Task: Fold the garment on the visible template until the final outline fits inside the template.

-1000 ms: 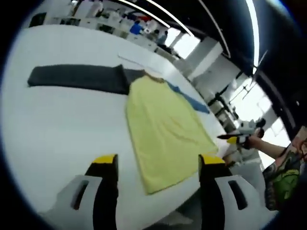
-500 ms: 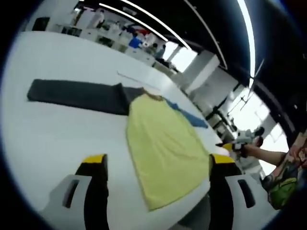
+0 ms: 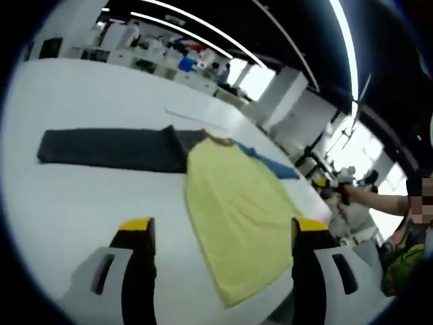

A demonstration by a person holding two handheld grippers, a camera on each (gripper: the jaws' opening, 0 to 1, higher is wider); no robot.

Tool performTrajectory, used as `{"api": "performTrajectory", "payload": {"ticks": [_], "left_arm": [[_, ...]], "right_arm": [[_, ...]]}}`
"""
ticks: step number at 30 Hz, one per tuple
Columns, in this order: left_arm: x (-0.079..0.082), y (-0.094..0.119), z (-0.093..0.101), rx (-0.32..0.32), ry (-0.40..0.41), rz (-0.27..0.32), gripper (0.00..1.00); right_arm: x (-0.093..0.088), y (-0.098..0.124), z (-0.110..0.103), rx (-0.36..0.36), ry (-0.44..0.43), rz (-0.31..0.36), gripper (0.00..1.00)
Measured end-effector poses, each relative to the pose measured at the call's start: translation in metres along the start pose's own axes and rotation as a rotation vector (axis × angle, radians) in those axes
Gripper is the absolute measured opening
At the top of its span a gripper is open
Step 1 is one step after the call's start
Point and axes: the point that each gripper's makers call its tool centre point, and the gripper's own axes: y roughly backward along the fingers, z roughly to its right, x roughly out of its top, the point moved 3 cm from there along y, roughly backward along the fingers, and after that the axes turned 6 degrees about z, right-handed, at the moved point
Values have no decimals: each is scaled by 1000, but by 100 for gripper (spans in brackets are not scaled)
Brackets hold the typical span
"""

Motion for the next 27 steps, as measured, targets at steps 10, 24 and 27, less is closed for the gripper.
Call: {"api": "performTrajectory", "payload": {"ticks": [10, 24, 27], "left_arm": [[7, 0, -11, 36, -29, 35, 73], [-6, 9, -28, 109, 6, 35, 65], [-10, 11, -30, 120, 5, 29, 64]], "right_arm": [[32, -16, 30, -104, 1, 45, 62], [21, -61, 132, -303, -116, -13, 25], [12, -65, 146, -343, -126, -26, 24]]}}
